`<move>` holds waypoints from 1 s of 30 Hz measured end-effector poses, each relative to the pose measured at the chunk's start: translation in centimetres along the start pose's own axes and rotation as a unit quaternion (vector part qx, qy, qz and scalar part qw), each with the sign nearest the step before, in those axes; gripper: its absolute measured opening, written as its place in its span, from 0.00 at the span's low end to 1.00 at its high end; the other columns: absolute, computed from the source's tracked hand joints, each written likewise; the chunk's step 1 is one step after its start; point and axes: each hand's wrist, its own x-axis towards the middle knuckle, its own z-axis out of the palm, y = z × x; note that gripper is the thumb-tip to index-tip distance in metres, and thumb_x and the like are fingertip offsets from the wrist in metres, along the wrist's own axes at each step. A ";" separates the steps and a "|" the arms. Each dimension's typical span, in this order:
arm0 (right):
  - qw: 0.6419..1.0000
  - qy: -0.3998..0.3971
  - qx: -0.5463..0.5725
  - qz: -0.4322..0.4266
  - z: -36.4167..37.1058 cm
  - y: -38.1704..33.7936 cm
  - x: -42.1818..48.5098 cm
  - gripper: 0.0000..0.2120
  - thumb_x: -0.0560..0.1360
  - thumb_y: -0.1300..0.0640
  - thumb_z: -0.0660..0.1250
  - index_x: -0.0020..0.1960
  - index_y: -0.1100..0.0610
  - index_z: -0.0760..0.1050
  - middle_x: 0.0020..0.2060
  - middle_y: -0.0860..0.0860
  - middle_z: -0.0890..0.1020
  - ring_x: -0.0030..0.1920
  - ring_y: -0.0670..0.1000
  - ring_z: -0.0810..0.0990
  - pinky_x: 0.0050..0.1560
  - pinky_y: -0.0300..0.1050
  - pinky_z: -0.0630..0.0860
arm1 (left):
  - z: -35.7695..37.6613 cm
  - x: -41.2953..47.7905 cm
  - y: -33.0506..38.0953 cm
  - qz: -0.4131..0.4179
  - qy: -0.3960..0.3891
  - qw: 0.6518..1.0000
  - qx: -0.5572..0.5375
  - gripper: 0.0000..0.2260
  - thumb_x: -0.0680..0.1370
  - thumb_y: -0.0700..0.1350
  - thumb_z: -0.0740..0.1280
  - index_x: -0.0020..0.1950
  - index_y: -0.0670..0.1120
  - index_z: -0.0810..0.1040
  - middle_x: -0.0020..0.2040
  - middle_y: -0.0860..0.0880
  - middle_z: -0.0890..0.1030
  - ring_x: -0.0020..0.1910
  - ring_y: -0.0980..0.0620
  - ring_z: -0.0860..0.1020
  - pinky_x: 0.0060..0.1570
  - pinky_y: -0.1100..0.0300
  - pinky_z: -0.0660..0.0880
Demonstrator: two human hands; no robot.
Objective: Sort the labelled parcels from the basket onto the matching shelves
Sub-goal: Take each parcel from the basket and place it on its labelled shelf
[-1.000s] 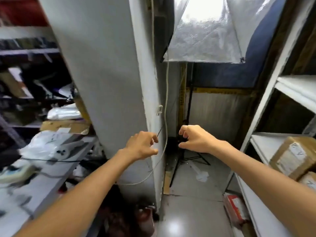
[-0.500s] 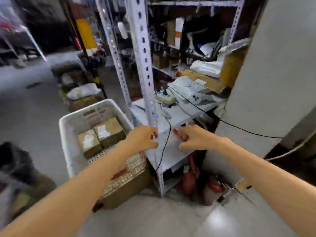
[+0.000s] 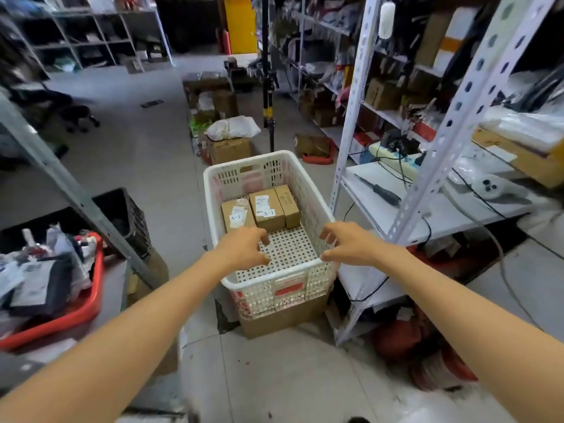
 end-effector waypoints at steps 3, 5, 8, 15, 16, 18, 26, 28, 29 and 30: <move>1.000 -0.020 -0.012 0.001 0.4 -0.8 2.8 0.22 0.74 0.53 0.69 0.65 0.58 0.71 0.60 0.53 0.76 0.56 0.51 0.74 0.52 0.41 0.72 | -0.2 1.2 -2.3 -0.020 -0.004 1.000 -0.021 0.18 0.74 0.53 0.71 0.61 0.50 0.75 0.55 0.50 0.79 0.52 0.51 0.77 0.48 0.54 0.77; 0.999 -0.030 -0.020 0.009 0.1 -0.8 5.0 0.22 0.74 0.53 0.70 0.65 0.58 0.71 0.60 0.54 0.76 0.57 0.52 0.75 0.54 0.43 0.73 | -0.4 2.4 -3.5 -0.027 -0.003 0.999 -0.041 0.19 0.73 0.54 0.71 0.62 0.50 0.75 0.55 0.50 0.79 0.53 0.51 0.78 0.50 0.53 0.77; 0.998 -0.047 -0.033 0.010 -0.4 -0.3 9.3 0.22 0.74 0.52 0.69 0.64 0.59 0.70 0.59 0.54 0.76 0.57 0.54 0.76 0.57 0.48 0.75 | -0.8 4.8 -5.4 -0.041 0.001 0.998 -0.057 0.20 0.73 0.52 0.71 0.63 0.48 0.75 0.56 0.50 0.80 0.53 0.50 0.78 0.51 0.53 0.77; 0.995 -0.083 -0.047 -0.001 -1.1 1.7 21.8 0.16 0.71 0.55 0.69 0.52 0.65 0.72 0.46 0.61 0.78 0.41 0.57 0.75 0.39 0.51 0.72 | -2.0 13.5 -10.9 -0.110 -0.013 0.991 -0.080 0.17 0.73 0.52 0.72 0.59 0.49 0.76 0.55 0.47 0.81 0.53 0.47 0.79 0.52 0.49 0.78; 0.995 -0.090 -0.047 -0.001 -1.4 2.2 23.7 0.14 0.71 0.55 0.69 0.50 0.63 0.71 0.43 0.58 0.77 0.39 0.54 0.72 0.37 0.49 0.69 | -2.2 15.1 -11.5 -0.118 -0.022 0.989 -0.083 0.18 0.73 0.52 0.72 0.60 0.49 0.76 0.56 0.47 0.81 0.53 0.47 0.79 0.53 0.49 0.78; 0.994 -0.102 -0.041 0.001 -1.7 3.2 27.4 0.13 0.71 0.54 0.69 0.51 0.59 0.71 0.44 0.53 0.76 0.40 0.51 0.72 0.36 0.45 0.68 | -2.6 18.6 -12.3 -0.130 -0.032 0.987 -0.084 0.18 0.73 0.52 0.71 0.61 0.49 0.75 0.57 0.47 0.80 0.54 0.47 0.78 0.54 0.48 0.77; 0.985 -0.163 -0.036 0.035 0.9 8.8 38.0 0.12 0.73 0.58 0.68 0.55 0.61 0.73 0.48 0.55 0.79 0.46 0.53 0.79 0.46 0.49 0.79 | 0.9 30.4 -13.3 -0.173 -0.077 0.970 -0.151 0.15 0.73 0.48 0.72 0.58 0.47 0.76 0.53 0.49 0.80 0.52 0.49 0.79 0.53 0.53 0.77; 0.982 -0.181 -0.045 0.042 2.8 10.4 39.9 0.17 0.73 0.58 0.67 0.60 0.60 0.71 0.54 0.55 0.79 0.52 0.55 0.78 0.54 0.52 0.78 | 2.5 32.2 -13.9 -0.185 -0.088 0.968 -0.144 0.16 0.72 0.48 0.72 0.58 0.48 0.75 0.52 0.49 0.80 0.51 0.49 0.79 0.52 0.52 0.77; 0.980 -0.185 -0.052 0.048 3.7 11.2 40.9 0.18 0.72 0.57 0.67 0.61 0.59 0.71 0.56 0.56 0.78 0.54 0.56 0.78 0.56 0.53 0.77 | 3.3 33.1 -14.3 -0.193 -0.092 0.966 -0.144 0.17 0.72 0.48 0.72 0.59 0.48 0.76 0.53 0.49 0.80 0.51 0.48 0.78 0.53 0.52 0.77; 0.979 -0.190 -0.056 0.055 4.7 11.9 42.2 0.18 0.72 0.57 0.67 0.61 0.60 0.71 0.57 0.57 0.78 0.55 0.57 0.77 0.56 0.54 0.77 | 4.2 34.1 -14.8 -0.201 -0.097 0.963 -0.150 0.18 0.72 0.48 0.72 0.60 0.47 0.76 0.53 0.48 0.79 0.51 0.48 0.78 0.53 0.51 0.77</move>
